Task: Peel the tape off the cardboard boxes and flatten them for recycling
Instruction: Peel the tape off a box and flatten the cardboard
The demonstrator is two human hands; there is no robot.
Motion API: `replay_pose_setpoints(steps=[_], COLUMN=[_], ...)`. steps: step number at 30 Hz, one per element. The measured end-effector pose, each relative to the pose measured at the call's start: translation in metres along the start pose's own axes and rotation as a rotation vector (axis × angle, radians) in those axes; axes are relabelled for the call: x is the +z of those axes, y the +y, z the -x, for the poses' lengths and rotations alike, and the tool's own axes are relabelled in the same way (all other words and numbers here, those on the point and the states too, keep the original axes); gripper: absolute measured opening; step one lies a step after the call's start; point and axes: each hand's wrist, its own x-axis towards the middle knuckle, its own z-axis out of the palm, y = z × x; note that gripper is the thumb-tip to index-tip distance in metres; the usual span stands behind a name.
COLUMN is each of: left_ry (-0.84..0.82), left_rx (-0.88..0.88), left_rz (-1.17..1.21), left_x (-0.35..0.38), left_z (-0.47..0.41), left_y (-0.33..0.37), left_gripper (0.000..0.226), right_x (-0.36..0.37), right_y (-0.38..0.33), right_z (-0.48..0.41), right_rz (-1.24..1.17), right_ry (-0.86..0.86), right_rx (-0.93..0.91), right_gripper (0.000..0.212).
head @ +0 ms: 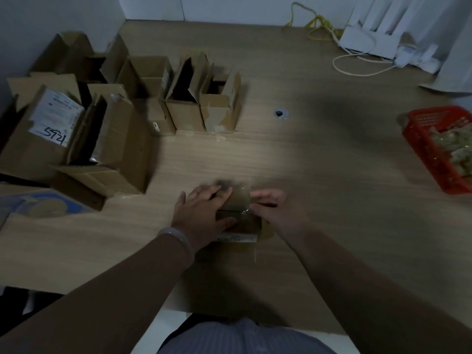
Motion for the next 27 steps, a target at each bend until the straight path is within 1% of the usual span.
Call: replay_pose_setpoints(steps=[4, 8, 11, 12, 14, 15, 16, 17, 18, 20, 21, 22, 24, 26, 27], left_ry=[0.004, 0.005, 0.011, 0.013, 0.010, 0.006, 0.005, 0.009, 0.016, 0.026, 0.023, 0.020, 0.042, 0.144, 0.197], left_rx=[-0.002, 0.003, 0.006, 0.004, 0.003, 0.003, 0.000, -0.006, -0.011, 0.011, 0.039, 0.062, 0.085, 0.062, 0.014], left_rz=[0.020, 0.015, 0.031, 0.039, 0.052, 0.058, 0.068, 0.084, 0.105, 0.166, 0.223, 0.307, 0.510, 0.628, 0.668], left_x=[0.002, 0.003, 0.003, 0.002, 0.002, 0.002, 0.002, 0.002, 0.002, 0.003, 0.003, 0.002, -0.001, -0.003, -0.002], left_z=[-0.001, -0.001, 0.001, 0.001, 0.002, 0.002, 0.002, 0.002, 0.002, 0.000, -0.002, -0.002, -0.002, 0.002, 0.006], left_y=[-0.001, -0.001, 0.000, 0.000, 0.000, 0.000, 0.000, 0.000, 0.000, -0.002, -0.004, -0.006, -0.014, -0.026, -0.032], left_gripper=[0.073, 0.074, 0.075, 0.075, 0.075, 0.075, 0.077, 0.079, 0.082, 0.088, 0.089, 0.088, 0.084, 0.075, 0.070], right_x=[0.011, 0.018, 0.017, 0.014, 0.009, 0.006, 0.006, 0.007, 0.010, 0.018, 0.023, 0.026, 0.030, 0.029, 0.028], right_y=[0.005, 0.004, 0.003, 0.004, 0.004, 0.005, 0.006, 0.007, 0.007, 0.004, 0.004, 0.004, 0.002, 0.002, 0.001], right_z=[0.000, 0.003, -0.001, -0.004, -0.006, -0.006, -0.006, -0.005, -0.001, 0.006, 0.008, 0.009, 0.011, 0.011, 0.011], right_rz=[0.323, 0.577, 0.613, 0.599, 0.512, 0.478, 0.474, 0.498, 0.535, 0.636, 0.715, 0.818, 1.016, 1.087, 1.088], right_ry=[0.035, 0.065, 0.141, 0.163, 0.203, 0.219, 0.224, 0.218, 0.205, 0.158, 0.120, 0.065, -0.042, -0.086, -0.094], right_rx=[-0.023, -0.193, -0.179, -0.149, -0.046, -0.018, -0.027, -0.072, -0.155, -0.405, -0.510, -0.556, -0.488, -0.417, -0.410], right_gripper=[0.019, 0.025, 0.030, 0.035, 0.054, 0.061, 0.061, 0.059, 0.055, 0.048, 0.045, 0.046, 0.052, 0.057, 0.058])
